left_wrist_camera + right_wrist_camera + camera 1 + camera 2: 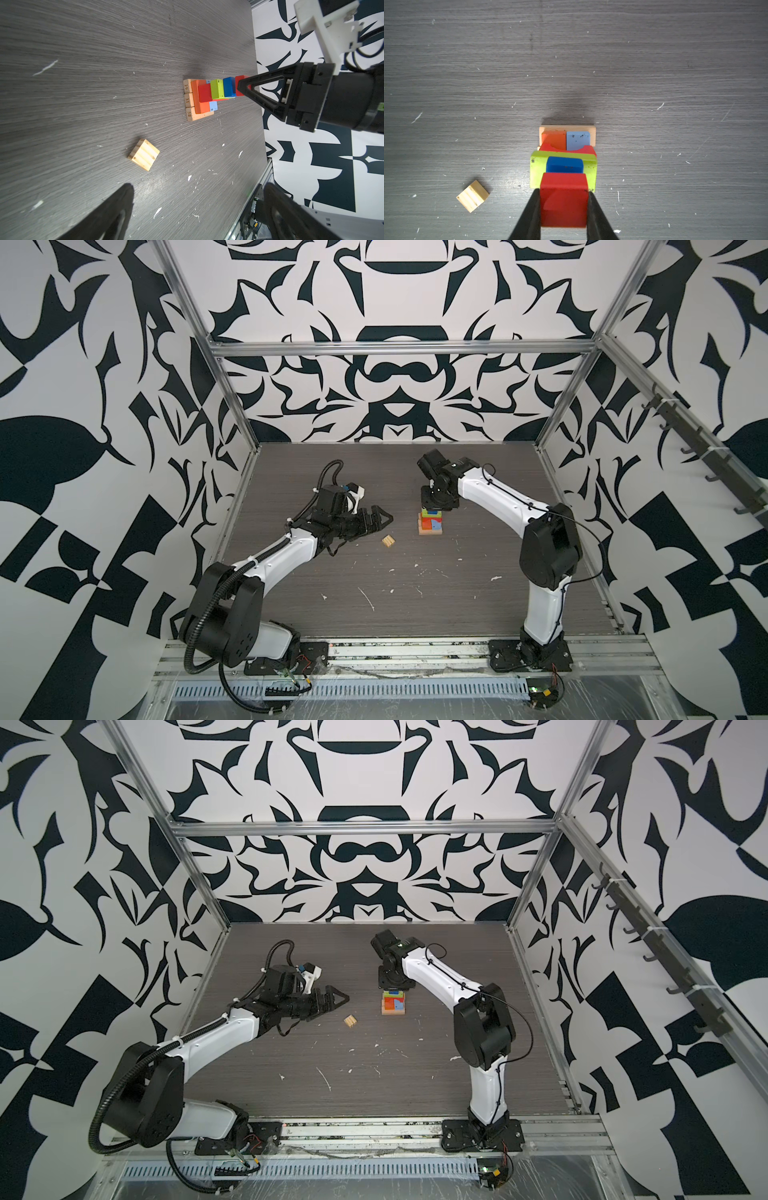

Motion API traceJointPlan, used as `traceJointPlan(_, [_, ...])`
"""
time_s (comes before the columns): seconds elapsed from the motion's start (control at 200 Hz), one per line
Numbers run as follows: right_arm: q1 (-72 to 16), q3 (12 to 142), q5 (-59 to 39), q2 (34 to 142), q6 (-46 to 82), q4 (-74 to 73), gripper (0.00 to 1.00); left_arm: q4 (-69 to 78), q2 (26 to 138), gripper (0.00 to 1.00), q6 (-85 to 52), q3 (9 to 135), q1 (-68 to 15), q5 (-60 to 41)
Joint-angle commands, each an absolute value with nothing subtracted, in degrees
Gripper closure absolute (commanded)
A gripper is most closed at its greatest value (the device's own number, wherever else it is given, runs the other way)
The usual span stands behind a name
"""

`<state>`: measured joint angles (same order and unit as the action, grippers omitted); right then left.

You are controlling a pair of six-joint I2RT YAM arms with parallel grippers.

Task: Build the wood block tower
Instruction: 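Lower the red cube onto the blue cube and open the right gripper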

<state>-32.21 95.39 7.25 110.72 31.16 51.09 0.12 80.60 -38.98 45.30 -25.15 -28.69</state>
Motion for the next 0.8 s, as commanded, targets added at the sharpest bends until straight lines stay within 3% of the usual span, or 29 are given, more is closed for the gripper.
traceJointPlan(0.0, [-32.1,95.4,7.3,110.5,31.7,50.7,0.76,-0.9,78.8,0.00,-38.4,46.3,-25.3,-28.4])
traceJointPlan(0.795, [-32.0,94.3,7.1,110.7,31.6,49.3,0.69,-2.0,78.4,0.01,-37.6,46.3,-25.4,-27.9])
